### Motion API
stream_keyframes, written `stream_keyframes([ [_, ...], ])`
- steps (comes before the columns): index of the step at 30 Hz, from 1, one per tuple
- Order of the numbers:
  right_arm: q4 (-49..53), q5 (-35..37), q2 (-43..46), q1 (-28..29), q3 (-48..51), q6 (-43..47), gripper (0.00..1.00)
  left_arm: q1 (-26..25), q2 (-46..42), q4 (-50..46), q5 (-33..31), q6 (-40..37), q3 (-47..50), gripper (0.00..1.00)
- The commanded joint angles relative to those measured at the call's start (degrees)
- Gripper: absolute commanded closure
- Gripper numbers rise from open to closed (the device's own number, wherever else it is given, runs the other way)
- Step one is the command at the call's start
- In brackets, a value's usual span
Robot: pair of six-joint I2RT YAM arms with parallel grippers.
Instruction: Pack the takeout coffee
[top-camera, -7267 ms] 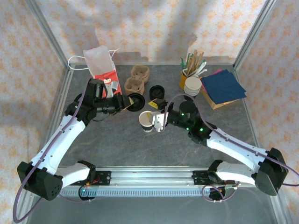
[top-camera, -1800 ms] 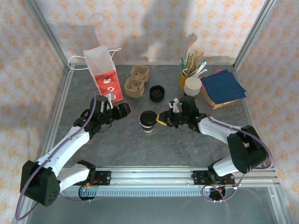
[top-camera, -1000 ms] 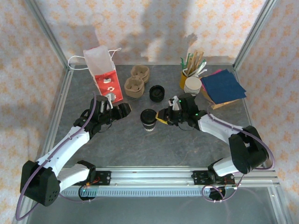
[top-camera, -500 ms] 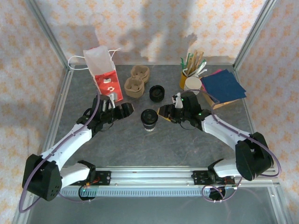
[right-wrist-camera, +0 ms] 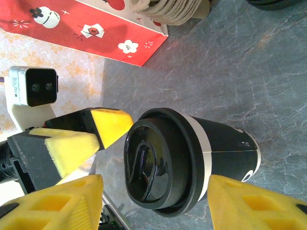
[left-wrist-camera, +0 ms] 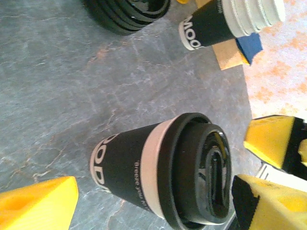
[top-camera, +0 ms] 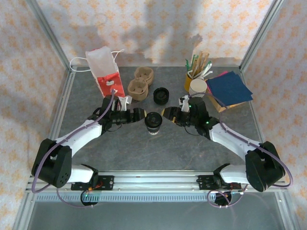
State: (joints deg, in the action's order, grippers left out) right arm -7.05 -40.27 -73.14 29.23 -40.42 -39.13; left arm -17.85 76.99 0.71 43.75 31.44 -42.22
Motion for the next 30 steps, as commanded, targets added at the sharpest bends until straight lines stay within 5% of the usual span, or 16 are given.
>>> stream_keyframes([
  [1,-4.2,0.5,-1.4,0.6,1.0,-0.8,0.42,0.1,1.3,5.0,4.0,-1.5,-1.6,0.15],
  [30,-4.7,-0.6,-9.2,2.3,-2.7,0.8,0.44,-2.5,7.9,5.0,2.9,-1.6,-4.4,0.34],
])
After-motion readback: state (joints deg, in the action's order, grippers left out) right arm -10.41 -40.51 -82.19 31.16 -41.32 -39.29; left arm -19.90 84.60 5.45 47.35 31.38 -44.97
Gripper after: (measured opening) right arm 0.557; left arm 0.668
